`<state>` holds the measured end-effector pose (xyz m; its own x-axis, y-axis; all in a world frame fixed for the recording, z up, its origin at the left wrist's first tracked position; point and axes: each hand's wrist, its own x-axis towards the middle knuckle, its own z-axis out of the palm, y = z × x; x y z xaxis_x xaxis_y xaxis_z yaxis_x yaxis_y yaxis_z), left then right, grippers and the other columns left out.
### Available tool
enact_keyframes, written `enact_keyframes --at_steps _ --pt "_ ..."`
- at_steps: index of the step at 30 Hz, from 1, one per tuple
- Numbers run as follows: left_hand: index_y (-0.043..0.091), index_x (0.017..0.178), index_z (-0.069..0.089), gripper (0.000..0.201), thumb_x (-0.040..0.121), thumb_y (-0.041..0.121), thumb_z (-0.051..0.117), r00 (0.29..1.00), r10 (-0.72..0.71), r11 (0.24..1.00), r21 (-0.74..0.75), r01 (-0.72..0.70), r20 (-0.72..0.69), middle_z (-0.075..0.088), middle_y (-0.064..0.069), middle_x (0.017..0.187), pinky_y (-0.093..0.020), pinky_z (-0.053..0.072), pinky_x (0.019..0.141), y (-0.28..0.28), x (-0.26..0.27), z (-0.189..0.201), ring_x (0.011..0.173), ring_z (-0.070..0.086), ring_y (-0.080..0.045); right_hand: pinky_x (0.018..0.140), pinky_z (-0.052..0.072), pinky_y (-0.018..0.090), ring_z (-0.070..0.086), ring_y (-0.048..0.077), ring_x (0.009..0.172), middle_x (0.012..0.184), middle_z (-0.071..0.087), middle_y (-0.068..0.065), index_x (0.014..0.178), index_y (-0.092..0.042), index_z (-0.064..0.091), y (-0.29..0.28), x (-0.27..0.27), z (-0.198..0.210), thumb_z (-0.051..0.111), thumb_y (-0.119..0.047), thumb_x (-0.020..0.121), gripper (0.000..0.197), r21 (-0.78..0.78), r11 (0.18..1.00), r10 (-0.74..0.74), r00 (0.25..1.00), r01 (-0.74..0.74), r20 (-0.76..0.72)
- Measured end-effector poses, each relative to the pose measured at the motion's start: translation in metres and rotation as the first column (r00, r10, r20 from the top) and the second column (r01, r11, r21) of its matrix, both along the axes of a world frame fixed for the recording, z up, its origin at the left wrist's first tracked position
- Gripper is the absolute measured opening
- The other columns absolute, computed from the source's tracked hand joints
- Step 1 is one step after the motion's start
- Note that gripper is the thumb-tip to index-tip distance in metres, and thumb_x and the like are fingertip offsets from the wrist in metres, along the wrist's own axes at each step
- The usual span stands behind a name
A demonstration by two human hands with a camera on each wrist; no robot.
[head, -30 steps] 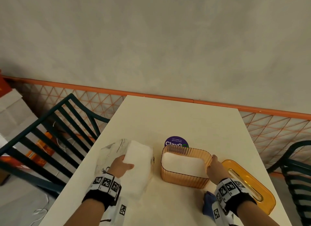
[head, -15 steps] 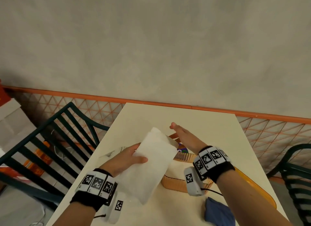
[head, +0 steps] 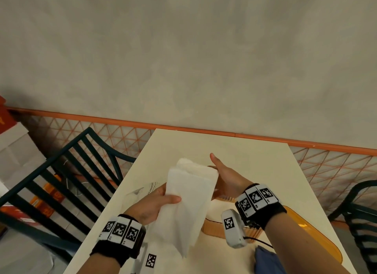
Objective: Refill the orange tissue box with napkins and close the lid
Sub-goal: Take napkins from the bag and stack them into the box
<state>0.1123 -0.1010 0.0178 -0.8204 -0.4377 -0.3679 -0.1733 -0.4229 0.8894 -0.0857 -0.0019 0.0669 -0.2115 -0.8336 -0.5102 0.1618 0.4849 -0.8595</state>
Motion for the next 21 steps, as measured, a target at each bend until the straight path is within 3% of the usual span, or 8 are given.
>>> enact_keyframes --at_steps 4,6,9,12,14,18,21 --pt "0.022 0.117 0.055 0.053 0.068 0.006 0.065 0.996 0.061 0.996 0.074 -0.057 -0.06 0.07 -0.005 0.108 -0.036 0.058 0.075 -0.001 0.004 -0.006 0.094 0.069 -0.022 0.079 0.054 0.042 0.057 0.029 0.092 0.107 0.059 0.016 0.115 -0.016 0.062 0.001 -0.001 0.012 0.033 -0.062 0.091 0.06 -0.119 0.992 -0.025 0.999 0.029 0.039" --pt "0.02 0.114 0.058 0.06 0.057 0.008 0.075 0.989 0.099 0.989 0.117 -0.087 -0.105 0.074 -0.006 0.102 -0.036 0.059 0.073 -0.002 0.005 -0.008 0.089 0.071 -0.022 0.084 0.053 0.046 0.06 0.031 0.093 0.108 0.061 0.017 0.119 -0.012 0.06 0.001 -0.004 0.015 0.036 -0.06 0.091 0.059 -0.158 0.986 -0.057 0.998 0.062 0.038" --pt "0.017 0.112 0.061 0.082 0.036 0.011 0.091 0.975 0.14 0.979 0.169 -0.11 -0.172 0.074 -0.009 0.103 -0.038 0.06 0.073 -0.004 0.004 -0.01 0.088 0.072 -0.024 0.08 0.053 0.047 0.062 0.03 0.077 0.088 0.063 0.014 0.12 -0.006 0.055 0.005 0.0 0.008 0.04 -0.062 0.088 0.066 -0.115 0.991 -0.051 0.992 0.064 0.112" --pt "0.011 0.113 0.062 0.091 0.029 0.015 0.096 0.954 0.202 0.957 0.25 -0.145 -0.222 0.072 -0.014 0.104 -0.039 0.06 0.071 -0.003 0.003 -0.012 0.088 0.072 -0.027 0.07 0.056 0.04 0.064 0.027 0.073 0.087 0.064 0.012 0.12 -0.006 0.055 0.007 0.01 -0.004 0.036 -0.064 0.088 0.069 -0.081 0.996 -0.01 0.992 0.02 0.128" --pt "0.008 0.118 0.06 0.088 0.036 0.013 0.093 0.947 0.23 0.944 0.287 -0.161 -0.226 0.072 -0.015 0.104 -0.039 0.06 0.069 0.0 0.003 -0.013 0.087 0.072 -0.028 0.068 0.056 0.038 0.065 0.022 0.072 0.083 0.066 0.008 0.113 -0.008 0.06 0.008 0.017 -0.009 0.035 -0.063 0.089 0.065 -0.087 0.996 -0.007 0.989 0.02 0.147" --pt "0.005 0.122 0.056 0.049 0.074 0.002 0.064 0.945 0.253 0.937 0.294 -0.186 -0.207 0.074 -0.012 0.095 -0.036 0.06 0.065 0.009 0.002 -0.013 0.08 0.073 -0.025 0.067 0.053 0.033 0.064 0.014 0.063 0.07 0.067 -0.003 0.099 -0.014 0.064 0.009 0.03 -0.008 0.039 -0.05 0.095 0.044 -0.159 0.986 -0.027 0.988 0.051 0.155" --pt "0.007 0.122 0.057 0.051 0.072 0.003 0.068 0.955 0.236 0.948 0.259 -0.185 -0.181 0.073 -0.013 0.098 -0.036 0.06 0.066 0.011 0.003 -0.013 0.082 0.073 -0.025 0.062 0.052 0.031 0.063 0.015 0.064 0.081 0.064 0.002 0.094 -0.01 0.057 0.01 0.031 -0.006 0.045 -0.03 0.097 0.024 -0.255 0.961 -0.067 0.985 0.107 0.161"
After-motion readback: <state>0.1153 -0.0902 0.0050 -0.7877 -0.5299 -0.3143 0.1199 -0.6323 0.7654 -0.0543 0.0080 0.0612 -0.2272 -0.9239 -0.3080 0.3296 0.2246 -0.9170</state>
